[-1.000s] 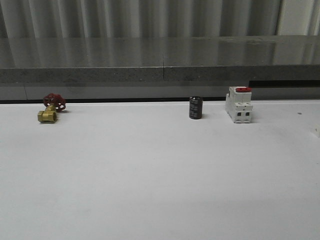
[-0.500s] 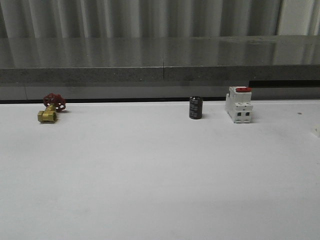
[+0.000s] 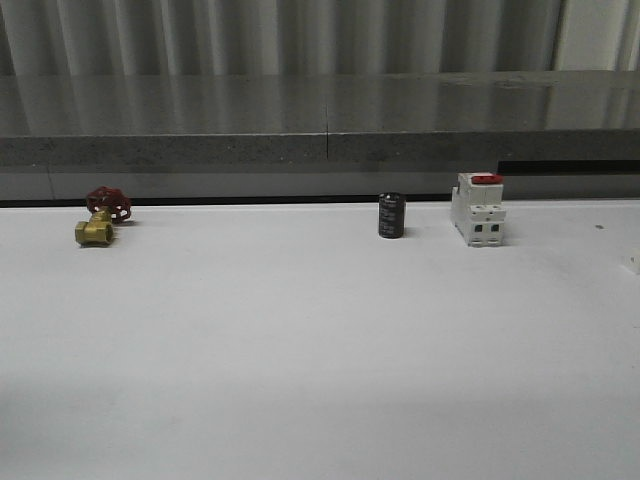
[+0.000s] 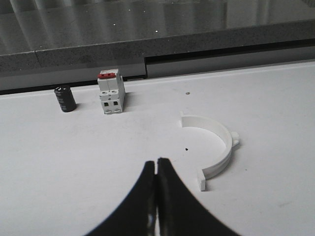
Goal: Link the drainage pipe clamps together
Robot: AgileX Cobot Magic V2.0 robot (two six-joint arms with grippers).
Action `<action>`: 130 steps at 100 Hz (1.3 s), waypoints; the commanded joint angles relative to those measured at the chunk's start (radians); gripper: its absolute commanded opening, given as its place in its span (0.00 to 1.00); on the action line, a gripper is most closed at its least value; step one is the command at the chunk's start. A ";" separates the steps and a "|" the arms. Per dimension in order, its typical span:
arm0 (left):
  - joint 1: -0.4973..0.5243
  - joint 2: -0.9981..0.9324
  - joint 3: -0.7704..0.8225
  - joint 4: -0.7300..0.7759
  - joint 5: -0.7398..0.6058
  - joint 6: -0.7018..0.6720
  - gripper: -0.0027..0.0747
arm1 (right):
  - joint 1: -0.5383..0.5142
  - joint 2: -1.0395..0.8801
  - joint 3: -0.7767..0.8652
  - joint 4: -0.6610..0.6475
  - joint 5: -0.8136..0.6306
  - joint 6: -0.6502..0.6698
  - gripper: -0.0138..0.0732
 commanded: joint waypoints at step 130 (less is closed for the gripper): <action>0.367 0.753 -0.401 -0.214 -0.171 0.414 0.77 | -0.006 -0.018 -0.015 0.000 -0.074 -0.012 0.08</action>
